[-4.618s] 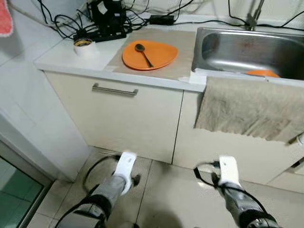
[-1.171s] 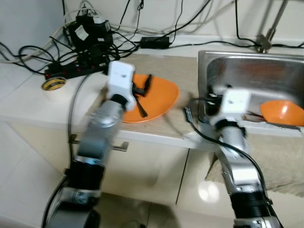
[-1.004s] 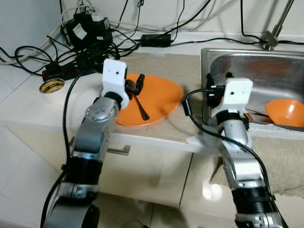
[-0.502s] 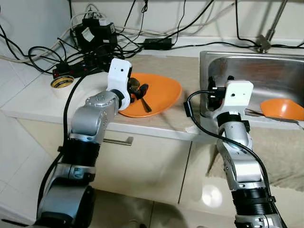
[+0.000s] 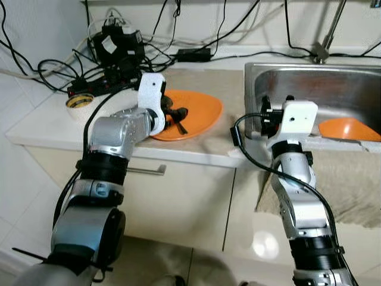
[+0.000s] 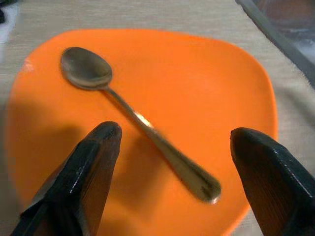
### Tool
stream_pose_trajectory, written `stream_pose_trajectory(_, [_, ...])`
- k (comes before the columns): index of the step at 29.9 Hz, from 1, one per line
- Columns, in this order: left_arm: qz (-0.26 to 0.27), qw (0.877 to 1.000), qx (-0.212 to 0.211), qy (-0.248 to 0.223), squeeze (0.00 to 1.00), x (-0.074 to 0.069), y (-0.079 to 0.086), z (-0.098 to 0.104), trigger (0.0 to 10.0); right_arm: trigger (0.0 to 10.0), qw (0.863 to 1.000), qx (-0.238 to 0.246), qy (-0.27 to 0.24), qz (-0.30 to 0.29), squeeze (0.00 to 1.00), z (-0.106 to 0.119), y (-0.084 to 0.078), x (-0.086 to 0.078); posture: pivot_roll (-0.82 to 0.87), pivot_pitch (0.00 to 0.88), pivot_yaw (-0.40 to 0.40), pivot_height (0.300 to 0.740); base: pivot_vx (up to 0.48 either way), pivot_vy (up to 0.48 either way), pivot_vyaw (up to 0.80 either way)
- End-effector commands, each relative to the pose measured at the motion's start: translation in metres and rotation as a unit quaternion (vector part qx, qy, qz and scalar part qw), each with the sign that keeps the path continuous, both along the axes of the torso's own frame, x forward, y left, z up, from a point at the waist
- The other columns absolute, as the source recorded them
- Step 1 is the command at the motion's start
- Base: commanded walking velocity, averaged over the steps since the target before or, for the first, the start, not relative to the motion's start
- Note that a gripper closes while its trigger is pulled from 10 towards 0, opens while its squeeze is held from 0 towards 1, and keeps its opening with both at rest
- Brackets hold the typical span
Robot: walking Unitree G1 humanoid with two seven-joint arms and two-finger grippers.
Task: Kitchen organization
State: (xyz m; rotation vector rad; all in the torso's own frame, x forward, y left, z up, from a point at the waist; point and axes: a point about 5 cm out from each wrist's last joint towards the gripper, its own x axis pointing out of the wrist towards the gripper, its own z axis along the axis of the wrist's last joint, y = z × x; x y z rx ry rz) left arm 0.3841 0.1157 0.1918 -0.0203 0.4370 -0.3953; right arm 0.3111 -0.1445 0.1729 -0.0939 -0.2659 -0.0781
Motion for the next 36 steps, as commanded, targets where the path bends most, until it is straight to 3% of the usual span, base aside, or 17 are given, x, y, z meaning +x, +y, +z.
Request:
stream_pose_trajectory(1, [0.005,0.999,0.020,-0.041,0.00,0.005,0.006,0.011,10.0,10.0,1.000,0.000,-0.003,0.005,0.00,0.004,0.004,0.001,-0.04,0.000,0.114,0.740,0.000,0.000,0.00])
stream_pose_trajectory(3, [0.005,0.995,0.027,-0.101,0.00,0.009,0.007,0.016,10.0,10.0,1.000,-0.005,-0.008,0.002,0.00,0.005,0.004,0.000,-0.04,0.000,0.115,0.740,0.000,0.000,0.00])
stream_pose_trajectory(5, [0.008,0.991,0.015,-0.129,0.00,0.009,0.006,0.018,10.0,10.0,1.000,-0.014,-0.018,-0.001,0.00,0.006,0.004,-0.001,-0.04,0.000,0.113,0.740,0.319,0.141,0.00])
stream_pose_trajectory(13, [-0.014,0.983,0.012,-0.184,0.00,0.001,-0.011,0.022,10.0,10.0,0.998,-0.025,-0.027,-0.051,0.00,0.002,-0.012,-0.005,-0.04,0.000,0.108,0.740,0.426,0.035,0.00])
stream_pose_trajectory(17, [-0.034,0.968,0.012,-0.248,0.00,-0.004,-0.018,0.029,10.0,10.0,0.994,-0.043,-0.040,-0.089,0.00,0.003,-0.020,-0.008,-0.04,0.000,0.109,0.740,0.448,0.000,0.00])
stream_pose_trajectory(20, [-0.037,0.958,-0.010,-0.284,0.00,-0.009,-0.022,0.030,10.0,10.0,0.992,-0.048,-0.050,-0.102,0.00,0.004,-0.023,-0.010,-0.04,0.000,0.111,0.740,0.453,0.000,0.00])
stream_pose_trajectory(29, [-0.043,0.957,-0.025,-0.285,0.00,-0.018,-0.035,0.014,10.0,10.0,0.993,-0.042,-0.036,-0.106,0.00,-0.005,-0.028,-0.011,-0.05,0.000,0.107,0.740,0.445,0.000,0.00])
stream_pose_trajectory(36, [-0.108,0.949,-0.039,-0.294,0.00,-0.031,-0.058,0.018,10.0,10.0,0.994,-0.040,-0.033,-0.099,0.00,-0.008,-0.023,-0.010,-0.04,0.000,0.106,0.740,0.193,0.000,0.00])
